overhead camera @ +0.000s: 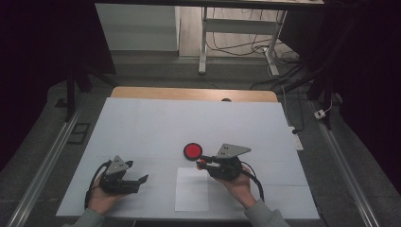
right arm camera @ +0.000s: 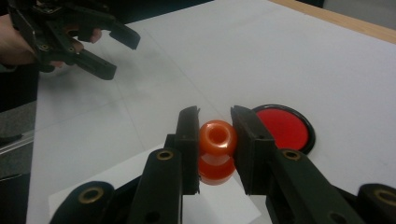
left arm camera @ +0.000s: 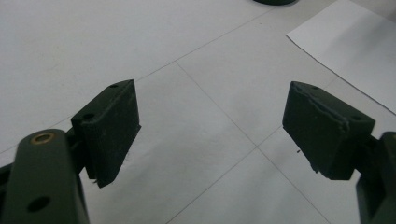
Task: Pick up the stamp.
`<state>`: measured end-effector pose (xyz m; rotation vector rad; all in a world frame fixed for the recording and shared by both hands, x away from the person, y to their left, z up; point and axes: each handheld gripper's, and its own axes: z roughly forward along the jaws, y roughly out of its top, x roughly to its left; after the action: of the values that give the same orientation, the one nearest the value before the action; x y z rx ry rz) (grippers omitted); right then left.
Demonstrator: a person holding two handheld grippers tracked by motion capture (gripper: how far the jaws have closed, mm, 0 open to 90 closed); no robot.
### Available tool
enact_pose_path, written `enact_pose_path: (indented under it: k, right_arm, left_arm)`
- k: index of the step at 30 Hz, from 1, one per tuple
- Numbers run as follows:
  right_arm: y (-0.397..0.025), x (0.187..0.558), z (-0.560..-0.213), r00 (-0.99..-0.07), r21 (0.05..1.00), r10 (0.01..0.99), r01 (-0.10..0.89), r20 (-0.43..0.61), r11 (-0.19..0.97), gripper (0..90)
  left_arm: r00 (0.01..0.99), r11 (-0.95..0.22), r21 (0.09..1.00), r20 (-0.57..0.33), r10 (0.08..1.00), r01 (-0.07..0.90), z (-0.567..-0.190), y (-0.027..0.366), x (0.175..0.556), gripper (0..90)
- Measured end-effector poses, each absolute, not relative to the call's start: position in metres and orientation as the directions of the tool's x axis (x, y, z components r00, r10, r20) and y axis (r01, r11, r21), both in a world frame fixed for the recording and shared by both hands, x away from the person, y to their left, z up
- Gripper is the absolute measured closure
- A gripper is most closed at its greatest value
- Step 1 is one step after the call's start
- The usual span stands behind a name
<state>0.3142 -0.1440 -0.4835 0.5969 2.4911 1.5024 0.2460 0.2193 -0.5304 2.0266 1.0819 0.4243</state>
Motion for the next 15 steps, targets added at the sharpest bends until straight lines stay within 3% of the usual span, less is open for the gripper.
enact_pose_path:
  k: [15]
  right_arm:
    - [-0.130,0.308,-0.485,-0.922,0.873,0.384,0.231,0.055,0.429,71.6]
  left_arm:
    - [0.583,-0.328,0.771,-0.068,0.810,0.546,-0.530,0.220,0.246,18.8]
